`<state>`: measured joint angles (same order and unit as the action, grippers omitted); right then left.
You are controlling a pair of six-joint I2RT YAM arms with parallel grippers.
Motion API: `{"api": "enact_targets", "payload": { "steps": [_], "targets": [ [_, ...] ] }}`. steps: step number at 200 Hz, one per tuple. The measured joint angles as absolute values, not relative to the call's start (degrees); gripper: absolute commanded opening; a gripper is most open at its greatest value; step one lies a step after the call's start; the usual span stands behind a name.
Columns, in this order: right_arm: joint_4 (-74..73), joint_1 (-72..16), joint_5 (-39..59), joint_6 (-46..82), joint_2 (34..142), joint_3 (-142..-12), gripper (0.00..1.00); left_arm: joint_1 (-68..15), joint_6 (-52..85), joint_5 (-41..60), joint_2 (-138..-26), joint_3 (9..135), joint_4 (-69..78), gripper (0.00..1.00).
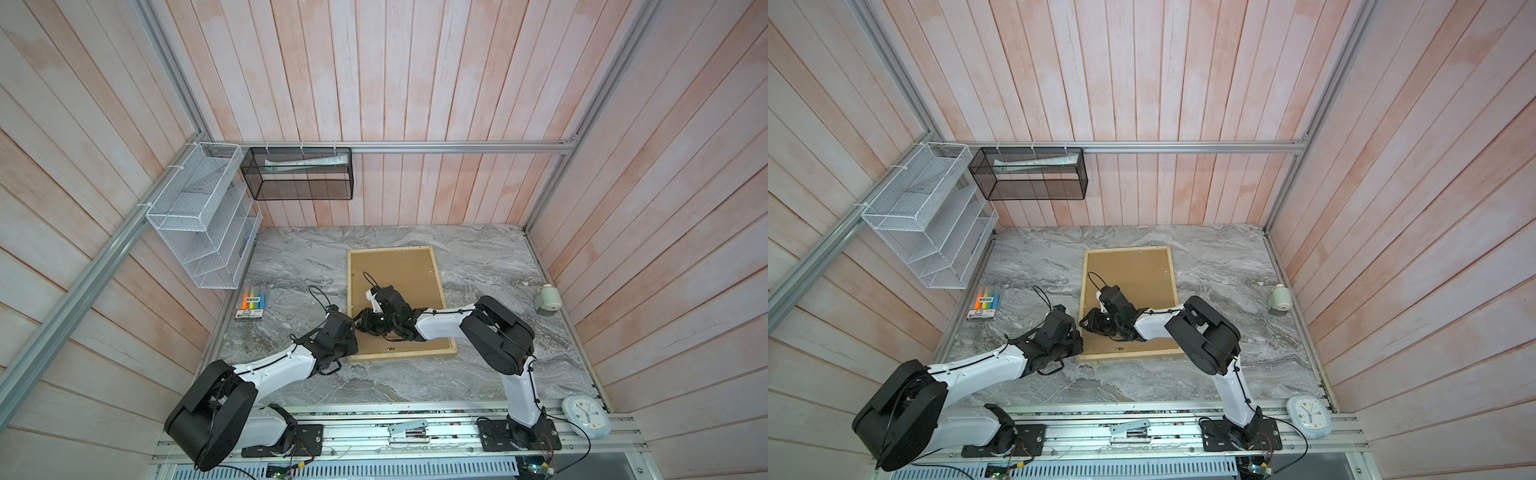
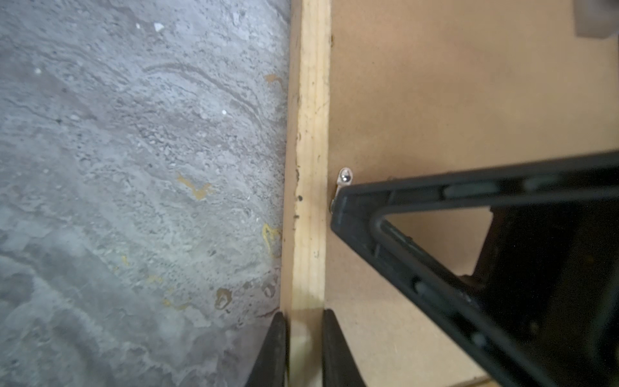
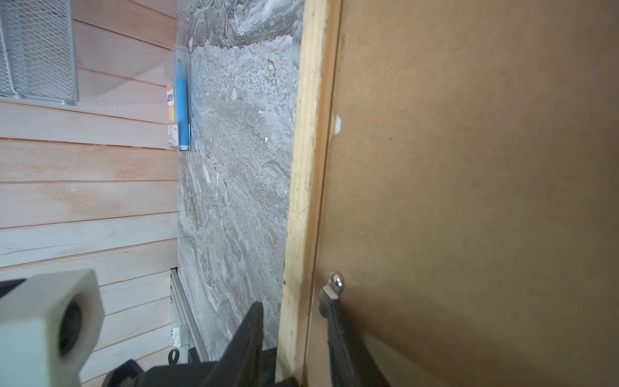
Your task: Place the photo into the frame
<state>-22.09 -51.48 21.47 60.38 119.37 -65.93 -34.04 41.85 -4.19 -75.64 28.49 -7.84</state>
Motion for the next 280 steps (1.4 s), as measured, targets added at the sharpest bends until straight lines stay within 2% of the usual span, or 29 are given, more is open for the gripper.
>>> {"api": "enact_targets", "payload": {
  "steps": [150,280],
  "targets": [
    [-34.74,-53.30,18.31,76.25,121.08,-61.71,0.34,-33.85,41.85,-3.64,-75.64,28.49,-7.84,0.13],
    [-36.05,-54.26,13.50,79.05,121.14,-61.25,0.34,-33.85,41.82,-3.84,-75.53,28.47,-7.86,0.11]
  ]
}}
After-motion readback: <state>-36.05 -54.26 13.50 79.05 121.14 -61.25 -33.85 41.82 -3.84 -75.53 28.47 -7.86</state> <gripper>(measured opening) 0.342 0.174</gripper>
